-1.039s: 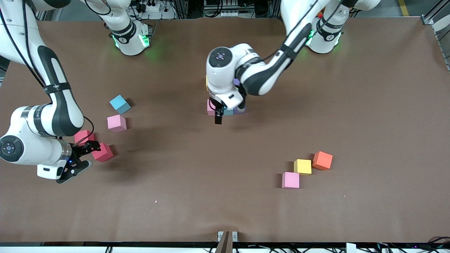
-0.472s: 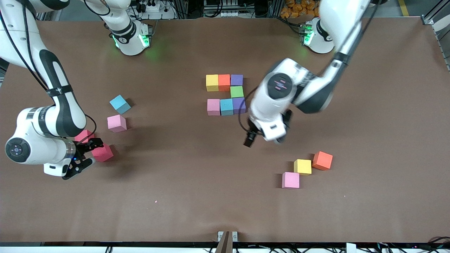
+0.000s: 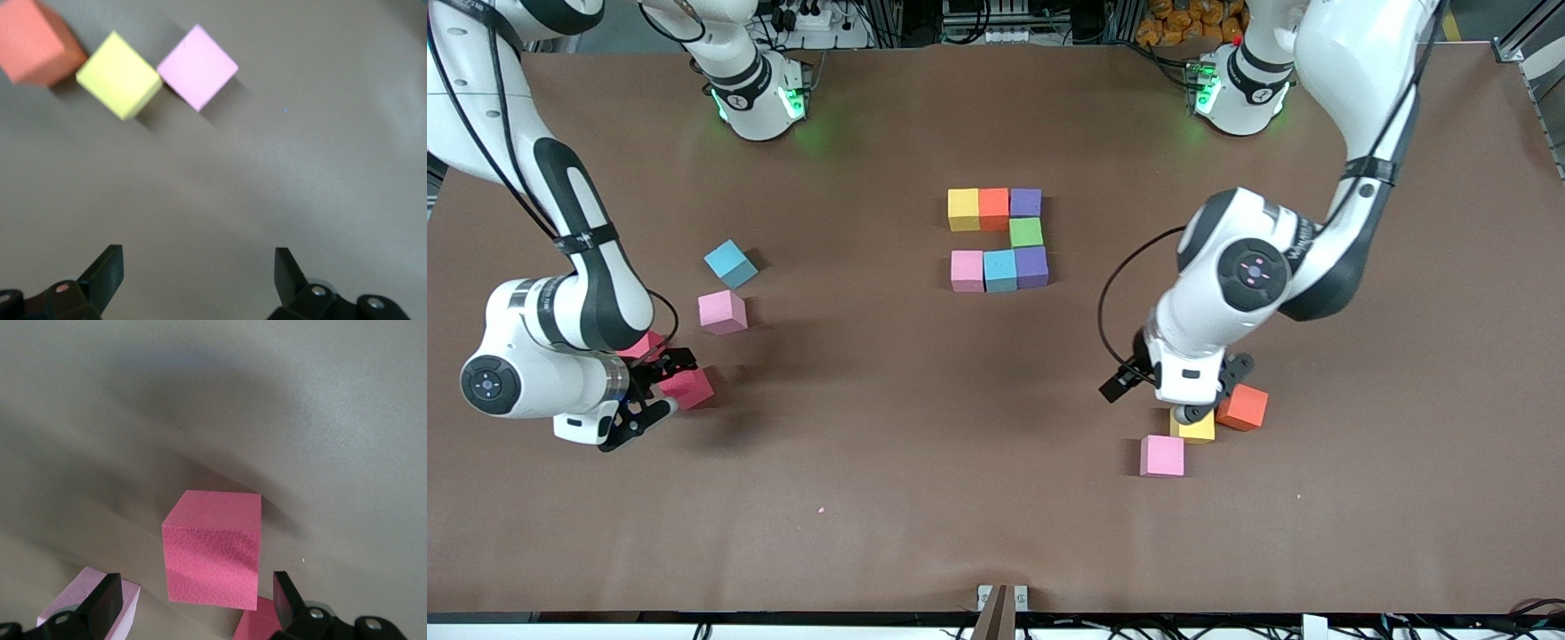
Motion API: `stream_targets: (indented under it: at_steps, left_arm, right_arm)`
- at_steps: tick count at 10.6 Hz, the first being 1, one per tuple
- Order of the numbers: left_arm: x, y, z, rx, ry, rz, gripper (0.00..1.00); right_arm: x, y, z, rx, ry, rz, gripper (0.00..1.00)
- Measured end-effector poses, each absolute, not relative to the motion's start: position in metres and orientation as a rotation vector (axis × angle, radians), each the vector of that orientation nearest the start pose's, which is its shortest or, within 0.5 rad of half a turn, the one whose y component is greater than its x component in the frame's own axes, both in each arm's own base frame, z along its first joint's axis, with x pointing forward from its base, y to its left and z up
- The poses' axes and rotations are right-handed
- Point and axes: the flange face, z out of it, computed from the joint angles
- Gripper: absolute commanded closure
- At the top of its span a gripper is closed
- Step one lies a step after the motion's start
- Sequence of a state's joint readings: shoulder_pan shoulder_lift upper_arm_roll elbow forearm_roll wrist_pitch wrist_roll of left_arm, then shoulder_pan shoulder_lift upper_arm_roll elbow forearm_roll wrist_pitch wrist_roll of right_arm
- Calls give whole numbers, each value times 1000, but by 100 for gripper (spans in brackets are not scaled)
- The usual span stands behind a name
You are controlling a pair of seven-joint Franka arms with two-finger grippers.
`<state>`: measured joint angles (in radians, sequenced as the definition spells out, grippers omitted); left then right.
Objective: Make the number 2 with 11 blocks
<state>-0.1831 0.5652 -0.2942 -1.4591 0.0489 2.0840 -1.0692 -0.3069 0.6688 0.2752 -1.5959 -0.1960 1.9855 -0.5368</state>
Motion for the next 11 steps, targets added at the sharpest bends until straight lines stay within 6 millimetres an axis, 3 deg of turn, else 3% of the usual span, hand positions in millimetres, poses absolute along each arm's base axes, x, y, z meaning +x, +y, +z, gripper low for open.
stream_targets:
  at_steps: [2,4,6,8,11]
  left_arm:
    - [666,-259,362,-3167,-769,11,0]
    - [671,-244,343,-3144,-512,-30,0]
    - [672,-243,321,-3124,-268,-27,0]
    - [675,-241,316,-3132,-98,-34,0]
    - [692,-249,314,-3179,-37,-150,0]
  right_arm:
    - [662,-57,226,-2919,-852,357,0]
    - [661,-61,218,-2919,-843,350,0]
    - [661,-63,212,-2919,-837,340,0]
    - [661,-63,209,-2918,-837,337,0]
    - [661,-63,200,-2919,-835,318,0]
